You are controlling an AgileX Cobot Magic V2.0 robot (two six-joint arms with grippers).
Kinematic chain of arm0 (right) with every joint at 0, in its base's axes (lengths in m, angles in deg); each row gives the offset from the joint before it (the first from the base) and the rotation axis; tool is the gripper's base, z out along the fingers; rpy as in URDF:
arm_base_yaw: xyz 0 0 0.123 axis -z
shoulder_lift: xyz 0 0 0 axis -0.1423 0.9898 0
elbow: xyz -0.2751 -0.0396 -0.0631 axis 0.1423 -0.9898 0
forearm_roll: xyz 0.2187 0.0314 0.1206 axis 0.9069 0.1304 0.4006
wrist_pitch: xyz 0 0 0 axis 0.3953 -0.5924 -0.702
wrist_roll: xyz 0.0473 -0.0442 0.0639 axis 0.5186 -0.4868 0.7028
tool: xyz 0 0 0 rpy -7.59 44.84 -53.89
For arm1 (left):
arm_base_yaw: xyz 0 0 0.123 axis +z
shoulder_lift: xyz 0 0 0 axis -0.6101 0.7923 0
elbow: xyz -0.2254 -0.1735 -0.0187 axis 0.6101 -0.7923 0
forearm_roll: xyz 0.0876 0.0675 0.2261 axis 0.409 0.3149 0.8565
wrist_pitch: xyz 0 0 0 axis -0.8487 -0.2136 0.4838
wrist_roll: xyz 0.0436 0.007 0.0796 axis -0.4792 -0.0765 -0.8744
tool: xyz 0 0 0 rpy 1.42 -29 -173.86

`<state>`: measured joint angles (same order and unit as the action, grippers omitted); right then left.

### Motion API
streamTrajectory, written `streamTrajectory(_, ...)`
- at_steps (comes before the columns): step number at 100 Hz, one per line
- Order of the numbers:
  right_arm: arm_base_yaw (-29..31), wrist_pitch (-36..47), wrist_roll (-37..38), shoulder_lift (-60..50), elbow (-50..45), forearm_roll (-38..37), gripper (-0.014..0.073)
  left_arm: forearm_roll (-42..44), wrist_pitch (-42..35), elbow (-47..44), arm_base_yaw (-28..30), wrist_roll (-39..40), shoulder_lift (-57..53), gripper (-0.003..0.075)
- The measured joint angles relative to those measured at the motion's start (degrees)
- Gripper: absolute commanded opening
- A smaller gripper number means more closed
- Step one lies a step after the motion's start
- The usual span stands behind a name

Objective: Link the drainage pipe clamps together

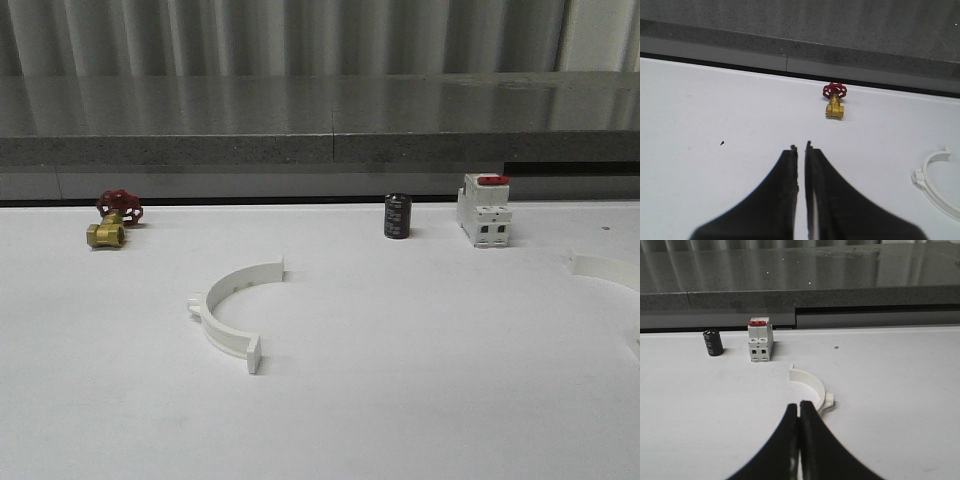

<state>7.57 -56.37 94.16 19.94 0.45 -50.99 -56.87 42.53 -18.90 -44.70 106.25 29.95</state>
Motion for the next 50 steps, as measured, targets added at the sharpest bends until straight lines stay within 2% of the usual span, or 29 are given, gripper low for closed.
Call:
streamTrajectory(36, 0.0, 3.52, 0.0, 0.0, 0.0, -1.59, -0.0069, 0.0, 0.0, 0.0, 0.0, 0.0, 0.0, -0.002)
streamTrajectory(50, 0.0, 1.98, 0.0, 0.63, 3.47, -2.41, -0.0069, 0.0, 0.0, 0.0, 0.0, 0.0, 0.0, -0.002)
